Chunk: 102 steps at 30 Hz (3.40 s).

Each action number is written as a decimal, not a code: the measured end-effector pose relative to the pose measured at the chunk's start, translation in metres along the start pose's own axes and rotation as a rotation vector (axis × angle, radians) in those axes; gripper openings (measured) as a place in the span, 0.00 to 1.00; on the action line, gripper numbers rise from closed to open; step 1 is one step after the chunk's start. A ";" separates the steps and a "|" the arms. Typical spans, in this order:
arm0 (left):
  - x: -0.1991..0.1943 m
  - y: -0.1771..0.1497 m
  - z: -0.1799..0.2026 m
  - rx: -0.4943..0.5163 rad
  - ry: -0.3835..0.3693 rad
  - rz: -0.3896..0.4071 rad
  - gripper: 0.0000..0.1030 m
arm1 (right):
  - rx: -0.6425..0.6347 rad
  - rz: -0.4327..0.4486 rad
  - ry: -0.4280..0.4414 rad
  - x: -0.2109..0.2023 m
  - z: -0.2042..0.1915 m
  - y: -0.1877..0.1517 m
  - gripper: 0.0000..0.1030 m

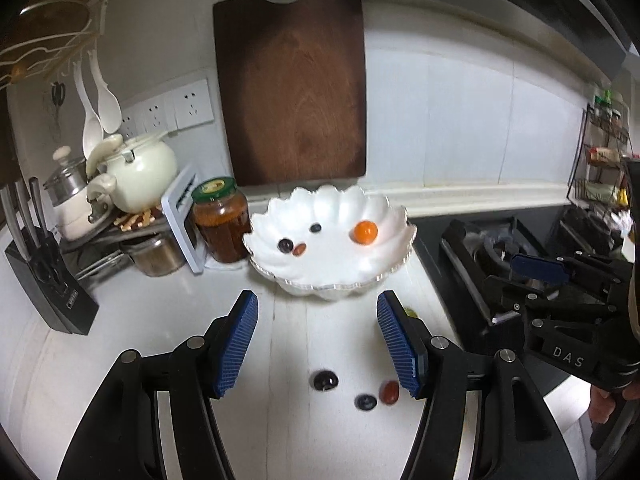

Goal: Organize fruits
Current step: 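Lift both open tools from the bowl back toward the remaining fruits, then grasp a small brown round fruit with the right tool while the left tool grasps a dark plum, then carry the brown fruit and dark plum up over the white bowl with both tools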

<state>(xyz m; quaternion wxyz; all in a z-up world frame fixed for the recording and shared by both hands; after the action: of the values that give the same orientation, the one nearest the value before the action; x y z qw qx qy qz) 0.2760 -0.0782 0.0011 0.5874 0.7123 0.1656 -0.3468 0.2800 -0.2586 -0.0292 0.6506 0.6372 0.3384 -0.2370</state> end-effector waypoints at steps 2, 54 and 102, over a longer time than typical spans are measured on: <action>0.002 -0.008 0.002 0.005 -0.003 -0.010 0.60 | 0.005 -0.020 0.001 0.003 0.000 -0.008 0.42; 0.107 -0.103 0.034 0.265 -0.210 -0.297 0.51 | 0.149 -0.331 -0.017 0.068 -0.016 -0.124 0.42; 0.122 -0.107 0.038 0.168 -0.233 -0.337 0.21 | 0.199 -0.322 0.057 0.080 -0.013 -0.122 0.23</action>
<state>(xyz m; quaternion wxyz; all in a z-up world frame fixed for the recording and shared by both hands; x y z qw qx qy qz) 0.2822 -0.1079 -0.1627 0.4750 0.6760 0.1837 -0.5326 0.2407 -0.2448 -0.1693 0.5280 0.6427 0.4292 -0.3520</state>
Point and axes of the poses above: each gripper's, at about its wrist camera, not at the fingertips, and x roughly the way its jaws point, z to its right, y to its top, the point moved 4 cm from there along x, roughly the way its jaws point, and after that the axes turned 6 degrees about -z, right-handed, at the moved point
